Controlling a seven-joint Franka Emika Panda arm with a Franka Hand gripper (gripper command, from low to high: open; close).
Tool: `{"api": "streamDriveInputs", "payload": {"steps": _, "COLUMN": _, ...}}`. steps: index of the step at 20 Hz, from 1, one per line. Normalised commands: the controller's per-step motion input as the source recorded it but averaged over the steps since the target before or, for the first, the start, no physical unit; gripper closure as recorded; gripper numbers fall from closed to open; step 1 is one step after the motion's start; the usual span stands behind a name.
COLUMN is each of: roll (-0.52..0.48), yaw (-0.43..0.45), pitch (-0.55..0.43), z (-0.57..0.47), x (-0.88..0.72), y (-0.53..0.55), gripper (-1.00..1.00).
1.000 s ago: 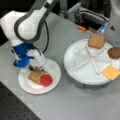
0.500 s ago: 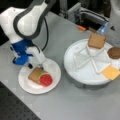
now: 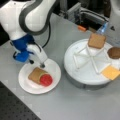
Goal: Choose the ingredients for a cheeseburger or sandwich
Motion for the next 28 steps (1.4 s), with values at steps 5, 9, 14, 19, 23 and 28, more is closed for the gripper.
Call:
{"api": "streamDriveInputs", "payload": {"steps": 5, "roll": -0.466, "yaw": -0.091, "pitch": 0.033, "z": 0.14, "x": -0.66, "y": 0.59, "gripper": -1.0}}
{"api": "streamDriveInputs", "payload": {"steps": 9, "roll": -0.365, "yaw": -0.073, "pitch": -0.021, "z": 0.06, "x": -0.61, "y": 0.46, "gripper": -1.0}}
{"api": "streamDriveInputs", "payload": {"steps": 14, "roll": -0.295, "yaw": -0.07, "pitch": -0.041, "z": -0.05, "x": -0.43, "y": 0.36, "gripper": -1.0}}
{"api": "streamDriveInputs", "payload": {"steps": 19, "roll": -0.296, "yaw": -0.087, "pitch": -0.052, "z": -0.06, "x": -0.44, "y": 0.38, "gripper": -1.0}}
{"api": "streamDriveInputs", "payload": {"steps": 23, "roll": -0.294, "yaw": -0.052, "pitch": -0.137, "z": -0.09, "x": -0.54, "y": 0.36, "gripper": -1.0}}
{"api": "streamDriveInputs", "payload": {"steps": 28, "roll": -0.264, "yaw": 0.002, "pitch": -0.21, "z": -0.1, "x": -0.59, "y": 0.27, "gripper": -1.0}}
